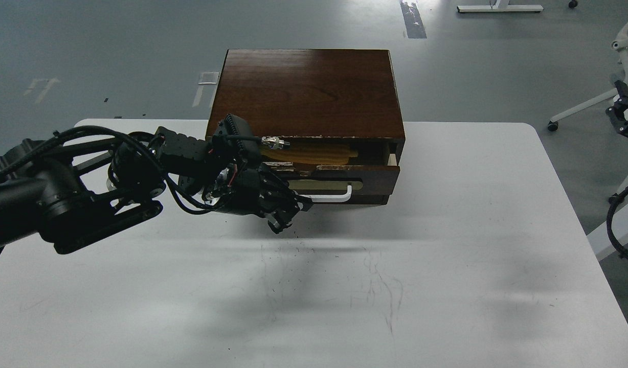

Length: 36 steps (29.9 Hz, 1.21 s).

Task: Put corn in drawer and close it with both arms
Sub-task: 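Push the drawer front with the left gripper away from the robot until shut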

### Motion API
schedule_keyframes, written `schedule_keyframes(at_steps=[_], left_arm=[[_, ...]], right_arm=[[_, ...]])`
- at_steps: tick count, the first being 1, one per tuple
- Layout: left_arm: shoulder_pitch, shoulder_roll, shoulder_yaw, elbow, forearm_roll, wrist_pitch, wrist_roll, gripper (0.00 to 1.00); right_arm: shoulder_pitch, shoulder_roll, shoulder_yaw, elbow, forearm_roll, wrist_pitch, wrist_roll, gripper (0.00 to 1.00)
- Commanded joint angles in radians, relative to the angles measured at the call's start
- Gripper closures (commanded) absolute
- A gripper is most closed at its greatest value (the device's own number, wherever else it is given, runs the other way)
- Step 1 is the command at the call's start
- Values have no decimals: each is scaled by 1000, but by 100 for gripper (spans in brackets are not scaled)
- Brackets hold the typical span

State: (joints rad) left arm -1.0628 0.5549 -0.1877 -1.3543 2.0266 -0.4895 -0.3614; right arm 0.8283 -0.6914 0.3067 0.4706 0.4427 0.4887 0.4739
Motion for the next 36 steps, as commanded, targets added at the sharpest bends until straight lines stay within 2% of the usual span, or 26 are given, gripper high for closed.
schedule_keyframes(at_steps=[1, 13, 23, 36], left_arm=[[-8, -16, 1, 24, 1, 1, -1, 100], [-9, -32, 1, 30, 0, 1, -1, 100], [-29, -39, 2, 106, 0, 1, -1, 100], [-33, -49, 1, 110, -2, 1, -1, 100]], right_arm=[[0, -2, 0, 0, 1, 0, 0, 0], [-2, -2, 0, 0, -1, 0, 0, 0], [-2, -3, 0, 0, -1, 0, 0, 0], [-2, -2, 0, 0, -1, 0, 0, 0]])
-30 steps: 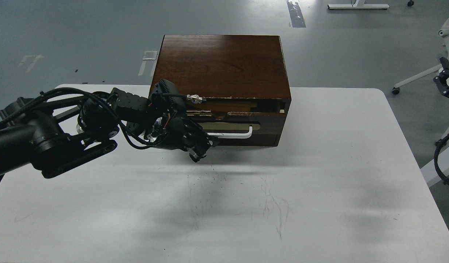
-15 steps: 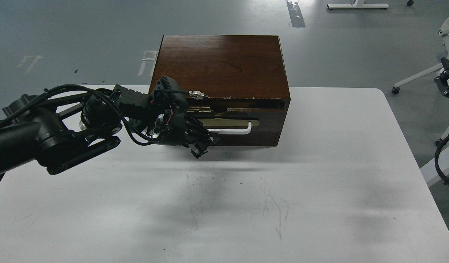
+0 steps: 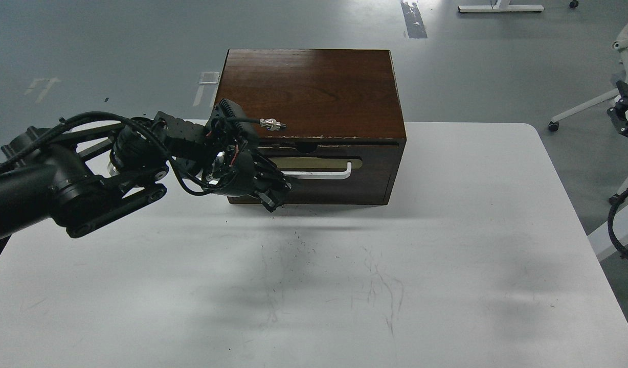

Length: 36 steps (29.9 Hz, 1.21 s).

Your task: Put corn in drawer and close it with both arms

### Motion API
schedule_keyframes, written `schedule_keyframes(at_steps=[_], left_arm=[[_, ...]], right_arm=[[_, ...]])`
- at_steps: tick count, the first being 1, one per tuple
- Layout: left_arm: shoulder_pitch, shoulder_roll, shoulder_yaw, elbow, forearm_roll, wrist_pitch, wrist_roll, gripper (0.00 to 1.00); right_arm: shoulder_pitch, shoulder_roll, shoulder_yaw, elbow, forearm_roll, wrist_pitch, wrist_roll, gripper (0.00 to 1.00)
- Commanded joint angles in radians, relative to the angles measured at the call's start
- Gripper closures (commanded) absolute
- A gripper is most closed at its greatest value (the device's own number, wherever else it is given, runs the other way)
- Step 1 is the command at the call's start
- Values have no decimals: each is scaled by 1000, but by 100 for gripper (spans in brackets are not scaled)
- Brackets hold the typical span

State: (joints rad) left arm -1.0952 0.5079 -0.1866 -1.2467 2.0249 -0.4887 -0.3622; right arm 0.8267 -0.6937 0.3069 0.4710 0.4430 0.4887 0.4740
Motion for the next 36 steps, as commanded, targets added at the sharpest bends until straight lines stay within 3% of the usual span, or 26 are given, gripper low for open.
schedule_keyframes(at_steps=[1, 20, 27, 34, 36], left_arm=[[0, -2, -1, 6, 0, 0, 0, 100], [-11, -25, -1, -14, -9, 0, -4, 100], [-14, -19, -1, -91, -43, 0, -43, 100], [-78, 47, -25, -126, -302, 0, -63, 100], [-86, 64, -77, -87, -530, 0, -58, 100]], right_arm=[[0, 0, 0, 0, -1, 0, 0, 0], [-1, 0, -2, -2, 0, 0, 0, 0], [-1, 0, -2, -31, -1, 0, 0, 0], [0, -1, 8, -43, 0, 0, 0, 0], [8, -1, 11, -43, 0, 0, 2, 0]])
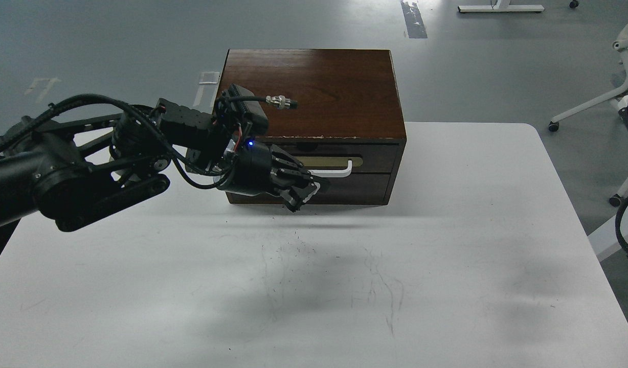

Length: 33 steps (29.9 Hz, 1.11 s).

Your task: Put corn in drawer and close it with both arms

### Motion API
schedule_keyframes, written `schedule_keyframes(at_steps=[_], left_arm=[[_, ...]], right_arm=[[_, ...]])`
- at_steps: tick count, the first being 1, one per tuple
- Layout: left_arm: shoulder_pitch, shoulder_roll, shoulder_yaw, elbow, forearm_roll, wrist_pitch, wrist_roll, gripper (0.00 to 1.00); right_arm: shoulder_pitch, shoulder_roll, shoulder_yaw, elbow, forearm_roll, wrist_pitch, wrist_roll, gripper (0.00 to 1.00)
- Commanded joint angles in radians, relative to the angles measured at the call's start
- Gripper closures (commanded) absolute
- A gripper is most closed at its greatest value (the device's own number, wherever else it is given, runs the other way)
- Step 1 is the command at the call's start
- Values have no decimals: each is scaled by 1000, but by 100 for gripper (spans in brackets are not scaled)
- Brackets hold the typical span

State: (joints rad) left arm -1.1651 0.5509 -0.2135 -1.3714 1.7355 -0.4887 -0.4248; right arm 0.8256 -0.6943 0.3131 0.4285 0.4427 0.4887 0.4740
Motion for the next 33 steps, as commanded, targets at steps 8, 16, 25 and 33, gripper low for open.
schedule_keyframes(at_steps=[8, 16, 25, 33], left_arm=[[1, 138, -102, 259, -912, 0, 1, 43], [24, 175, -104, 576, -1460, 0, -8, 3], [123, 162, -104, 788, -1928, 0, 6, 3], [245, 130, -193, 853, -2027, 0, 35, 3]], right_arm=[[10, 1, 86, 3, 1, 0, -2, 0], [17, 12, 92, 10, 2, 0, -14, 0], [17, 30, 136, 18, 14, 0, -43, 0], [13, 110, 280, -34, 50, 0, -270, 0]])
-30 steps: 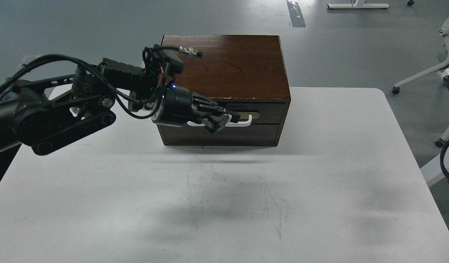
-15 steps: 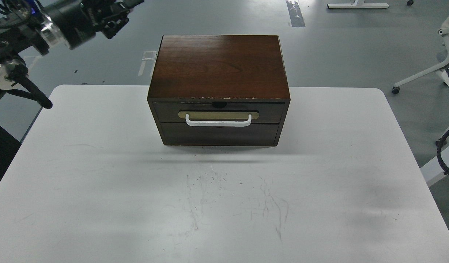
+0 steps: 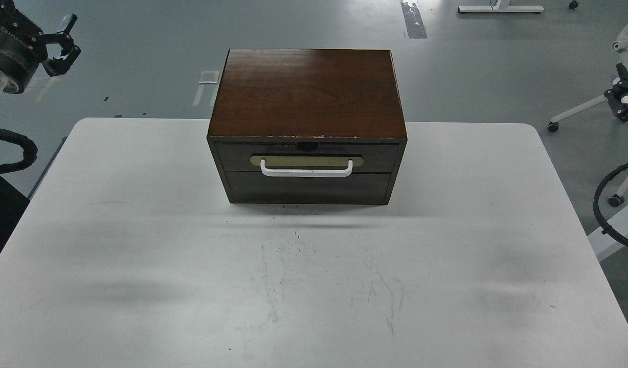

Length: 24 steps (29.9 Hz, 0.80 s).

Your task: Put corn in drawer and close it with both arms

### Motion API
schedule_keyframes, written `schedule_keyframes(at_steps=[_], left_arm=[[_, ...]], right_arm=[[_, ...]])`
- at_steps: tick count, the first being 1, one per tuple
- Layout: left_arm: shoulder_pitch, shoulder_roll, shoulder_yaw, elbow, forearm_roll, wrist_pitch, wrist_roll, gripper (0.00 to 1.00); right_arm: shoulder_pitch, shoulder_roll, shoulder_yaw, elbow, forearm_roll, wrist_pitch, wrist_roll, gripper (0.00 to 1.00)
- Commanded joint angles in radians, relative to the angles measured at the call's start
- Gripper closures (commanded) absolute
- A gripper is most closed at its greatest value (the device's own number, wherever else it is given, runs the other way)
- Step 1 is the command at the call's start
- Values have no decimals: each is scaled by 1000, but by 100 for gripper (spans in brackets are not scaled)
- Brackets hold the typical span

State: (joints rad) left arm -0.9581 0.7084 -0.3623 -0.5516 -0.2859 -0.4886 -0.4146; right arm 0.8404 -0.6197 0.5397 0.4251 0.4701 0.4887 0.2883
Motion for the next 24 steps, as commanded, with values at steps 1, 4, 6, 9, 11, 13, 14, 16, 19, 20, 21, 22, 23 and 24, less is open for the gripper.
schedule_keyframes(at_steps=[1, 4, 6, 9, 11, 13, 14, 16, 19, 20, 21, 22, 23, 24], left_arm=[[42, -50, -67, 54, -6, 0, 57, 3], [47, -87, -105, 97, -6, 0, 109, 3], [58, -99, -119, 110, -6, 0, 117, 3], [73, -104, -125, 110, -7, 0, 116, 3], [78, -107, -125, 110, -7, 0, 115, 3], [88, -112, -127, 108, -7, 0, 114, 2], [91, -115, -127, 108, -7, 0, 112, 3], [96, -121, -132, 108, -7, 0, 109, 2], [114, -122, -139, 107, -7, 0, 108, 2], [121, -122, -139, 104, -7, 0, 106, 2], [125, -122, -139, 104, -7, 0, 106, 2], [127, -122, -141, 104, -7, 0, 106, 2], [131, -124, -141, 104, -7, 0, 105, 2], [137, -127, -141, 101, -6, 0, 105, 2]], right_arm=[[-1, 58, 74, -48, 24, 0, -112, 0], [0, 92, 108, -78, 25, 0, -141, 0], [0, 110, 117, -81, 25, 0, -158, 0], [-1, 142, 118, -81, 25, 0, -159, 0], [-4, 156, 120, -81, 25, 0, -156, 0], [-4, 178, 120, -81, 25, 0, -149, 0], [-4, 181, 118, -81, 24, 0, -150, 0], [-4, 182, 114, -81, 22, 0, -150, 0], [2, 187, 100, -81, 16, 0, -150, 0], [6, 189, 98, -81, 12, 0, -149, 0], [16, 189, 91, -81, 8, 0, -147, 0], [20, 189, 86, -81, 8, 0, -147, 0], [22, 189, 85, -83, 8, 0, -147, 0], [25, 187, 83, -82, 8, 0, -146, 0]])
